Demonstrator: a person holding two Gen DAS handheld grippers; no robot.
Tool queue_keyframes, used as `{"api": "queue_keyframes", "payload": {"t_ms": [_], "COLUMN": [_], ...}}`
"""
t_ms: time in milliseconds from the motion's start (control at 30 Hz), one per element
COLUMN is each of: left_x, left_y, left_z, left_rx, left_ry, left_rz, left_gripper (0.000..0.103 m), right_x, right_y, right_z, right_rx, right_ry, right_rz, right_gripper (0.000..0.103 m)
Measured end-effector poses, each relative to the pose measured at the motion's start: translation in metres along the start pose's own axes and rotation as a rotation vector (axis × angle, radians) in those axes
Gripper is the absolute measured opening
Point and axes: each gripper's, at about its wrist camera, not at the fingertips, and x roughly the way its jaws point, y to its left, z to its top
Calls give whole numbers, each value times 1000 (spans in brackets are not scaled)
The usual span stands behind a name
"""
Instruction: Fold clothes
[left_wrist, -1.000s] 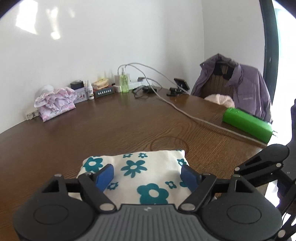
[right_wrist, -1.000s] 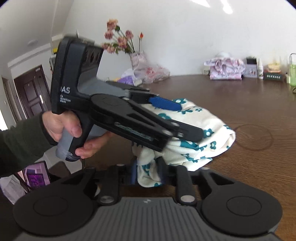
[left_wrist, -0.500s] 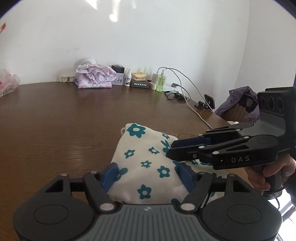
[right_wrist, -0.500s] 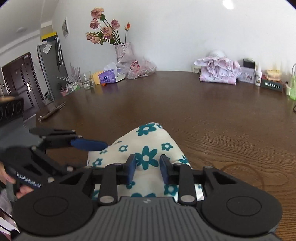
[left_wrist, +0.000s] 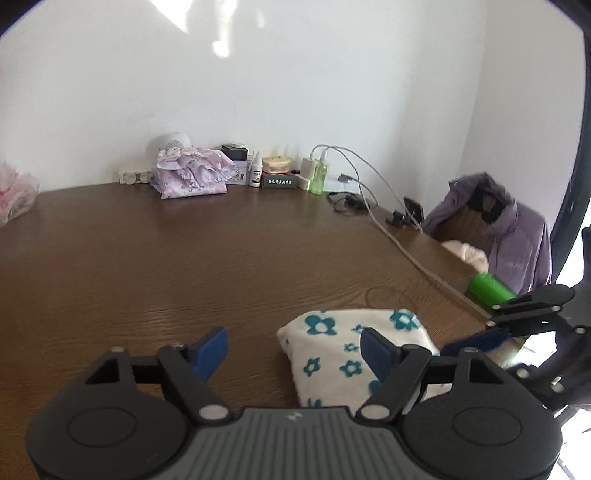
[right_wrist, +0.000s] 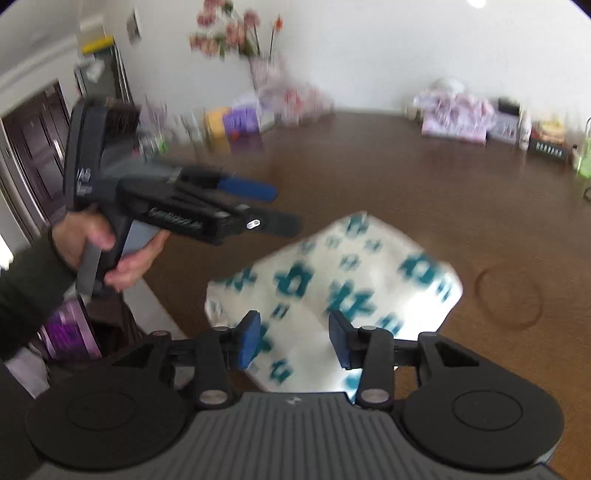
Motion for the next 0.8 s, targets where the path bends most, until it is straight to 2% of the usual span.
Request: {"api": "queue_keyframes", "payload": {"t_ms": [100,167,200,267,300,333,367,400,500,567,600,633,700,767,800], "left_x": [23,46,54,58,60,62,64,66,67,64,60,55,46,43,46], "left_y": [-13,-22,-25,-21,-16,-11,-5,0,3,3,3,3,-2,-10,-14], "left_z": [-2,-6,-9,-11,-11,-11,-10,-8,0,6,10,14,17,16,13], "left_rx": [-52,-26,-8,0,6,11,12,22,114,170,178,174,163,159,170], "left_ry": [77,152,177,186,196,207,219,229,238,232,225,215,185,178,186], "left_rz": [-20,4,19,8,-11,-28,-44,-48,-9,30,43,50,38,-10,-1], "left_gripper": [80,79,80,81,81,82,85,86,91,90,90,87,83,84,84], "right_x": [-3,12,21,41,51,56,61,60,46,30,22,14,12,14,19], "right_y": [-40,-63,-73,-86,-91,-94,-97,-99,-94,-80,-74,-67,-66,-67,-69], "right_z": [9,11,11,8,6,2,-4,-9,-26,-36,-41,-46,-55,-61,-61], "right_rx": [-27,-42,-44,-16,3,41,82,152,370,392,384,376,361,347,340], "right_ry": [-77,-77,-66,-15,6,18,28,28,29,-12,-48,-84,-127,-151,-152], "right_rz": [-7,32,86,156,171,180,188,208,221,241,241,241,235,243,257], "right_gripper": [51,51,52,51,48,39,39,30,17,17,22,36,55,55,54]}}
